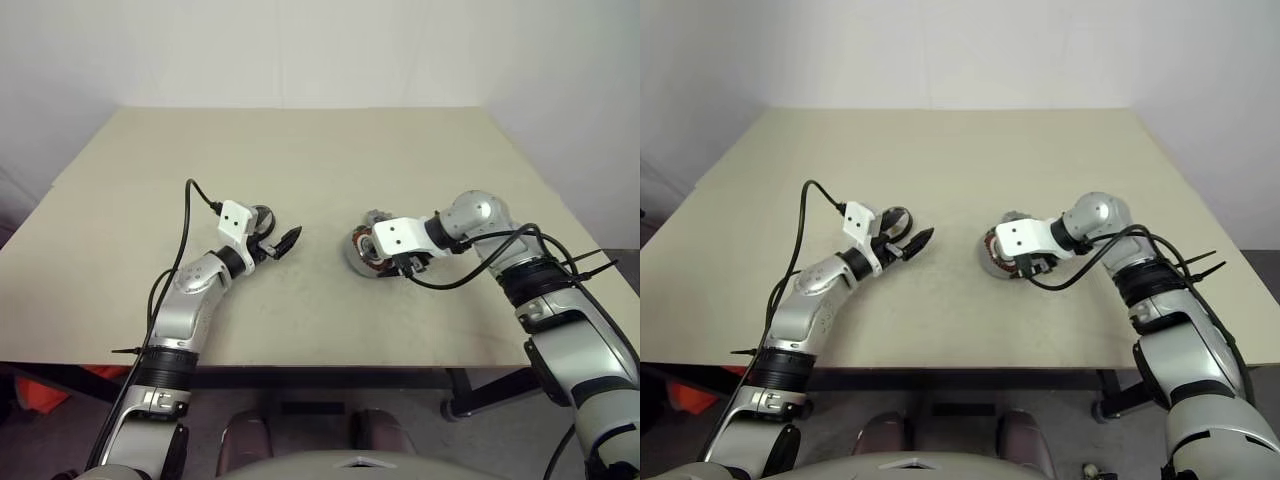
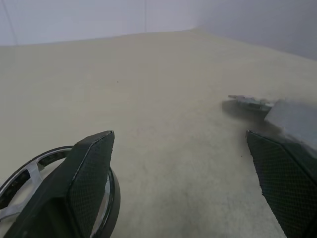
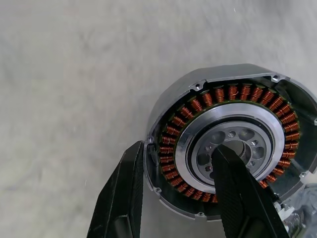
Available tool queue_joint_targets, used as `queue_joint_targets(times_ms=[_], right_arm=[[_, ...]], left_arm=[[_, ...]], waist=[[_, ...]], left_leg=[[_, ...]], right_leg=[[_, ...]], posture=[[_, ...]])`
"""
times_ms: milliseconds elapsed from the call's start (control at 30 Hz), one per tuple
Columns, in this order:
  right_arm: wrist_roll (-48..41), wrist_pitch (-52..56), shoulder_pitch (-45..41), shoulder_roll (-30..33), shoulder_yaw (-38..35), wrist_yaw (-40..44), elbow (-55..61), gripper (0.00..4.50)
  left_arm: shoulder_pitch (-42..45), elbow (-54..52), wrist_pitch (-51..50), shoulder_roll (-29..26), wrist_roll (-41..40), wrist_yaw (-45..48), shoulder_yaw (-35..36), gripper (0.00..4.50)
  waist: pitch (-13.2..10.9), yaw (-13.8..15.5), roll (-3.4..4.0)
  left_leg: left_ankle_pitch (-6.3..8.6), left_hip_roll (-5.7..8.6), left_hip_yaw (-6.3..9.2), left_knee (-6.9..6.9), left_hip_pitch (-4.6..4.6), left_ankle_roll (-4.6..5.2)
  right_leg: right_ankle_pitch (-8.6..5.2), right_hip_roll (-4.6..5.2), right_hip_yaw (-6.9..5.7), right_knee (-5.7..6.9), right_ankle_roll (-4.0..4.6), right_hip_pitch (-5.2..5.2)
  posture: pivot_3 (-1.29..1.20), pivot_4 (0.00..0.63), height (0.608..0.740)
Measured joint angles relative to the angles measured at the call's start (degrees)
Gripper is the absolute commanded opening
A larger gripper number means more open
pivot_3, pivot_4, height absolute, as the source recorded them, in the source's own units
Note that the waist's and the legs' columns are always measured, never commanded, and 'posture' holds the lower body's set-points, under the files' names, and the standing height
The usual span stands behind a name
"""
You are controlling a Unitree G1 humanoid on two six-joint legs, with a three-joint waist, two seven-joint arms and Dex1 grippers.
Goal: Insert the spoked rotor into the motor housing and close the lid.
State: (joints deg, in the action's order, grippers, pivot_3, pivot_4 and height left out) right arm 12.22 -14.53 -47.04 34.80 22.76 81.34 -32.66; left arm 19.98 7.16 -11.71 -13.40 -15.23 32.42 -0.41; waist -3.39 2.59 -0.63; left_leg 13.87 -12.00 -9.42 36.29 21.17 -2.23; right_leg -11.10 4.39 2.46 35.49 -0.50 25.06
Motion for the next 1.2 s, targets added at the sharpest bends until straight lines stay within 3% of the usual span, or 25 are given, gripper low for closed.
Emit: queue_joint_targets(times_ms=[267, 500, 533, 800, 933, 1200], right_arm=[[1.3, 0.8, -0.1, -1.5, 0.4, -1.6, -0.2, 2.03], [1.3, 3.0, 1.2, -3.5, 1.1, -2.4, 1.4, 4.31], [1.1, 3.9, 1.4, -3.5, 1.1, -2.2, 2.4, 4.47], [-3.0, 9.4, 3.3, -1.5, -0.6, -1.8, 13.7, 4.47], [-6.4, 14.9, 4.2, -1.1, -4.8, -4.8, 17.2, 4.47], [-13.3, 25.9, 9.1, -1.7, -23.6, -26.9, 12.6, 4.47]], left_arm=[[0.0, -0.2, 0.0, -0.1, 0.0, -0.3, 0.0, 4.50], [0.0, -0.2, 0.0, -0.1, 0.0, -0.4, 0.0, 4.50], [-0.1, -0.2, 0.0, -0.2, 0.0, -0.4, 0.1, 4.50], [0.0, -0.1, 0.0, -0.2, 0.0, -0.3, 0.1, 4.50], [0.1, 0.0, 0.0, 0.0, -0.1, 0.1, 0.0, 4.50], [0.3, 0.3, -0.1, 0.1, -0.4, 1.3, 0.0, 4.50]], waist=[[0.0, -0.3, -0.01], [0.0, -0.1, 0.02], [0.0, -0.1, 0.01], [0.0, 0.2, 0.02], [0.0, 0.2, 0.01], [0.0, 0.7, 0.01]], left_leg=[[-0.06, -0.11, 0.02, -0.01, -0.15, -0.22], [-0.05, -0.14, 0.08, -0.02, -0.09, -0.45], [-0.05, -0.14, 0.09, -0.02, -0.08, -0.45], [-0.09, -0.15, 0.17, -0.06, -0.07, -0.51], [-0.12, -0.14, 0.22, -0.06, -0.09, -0.56], [-0.27, 0.03, 0.33, -0.23, -0.09, -0.75]], right_leg=[[-0.01, -0.08, -0.01, 0.17, 0.03, -0.03], [0.03, -0.08, -0.12, 0.16, 0.10, -0.01], [0.03, -0.08, -0.13, 0.15, 0.10, -0.01], [0.02, -0.07, -0.22, 0.14, 0.12, -0.03], [0.02, -0.07, -0.23, 0.15, 0.12, -0.07], [0.02, -0.07, -0.28, 0.09, 0.12, -0.10]], posture=[[0.00, 0.000, 0.740], [0.00, 0.000, 0.740], [0.00, 0.000, 0.740], [0.00, 0.000, 0.740], [0.00, 0.000, 0.740], [0.00, 0.000, 0.740]])
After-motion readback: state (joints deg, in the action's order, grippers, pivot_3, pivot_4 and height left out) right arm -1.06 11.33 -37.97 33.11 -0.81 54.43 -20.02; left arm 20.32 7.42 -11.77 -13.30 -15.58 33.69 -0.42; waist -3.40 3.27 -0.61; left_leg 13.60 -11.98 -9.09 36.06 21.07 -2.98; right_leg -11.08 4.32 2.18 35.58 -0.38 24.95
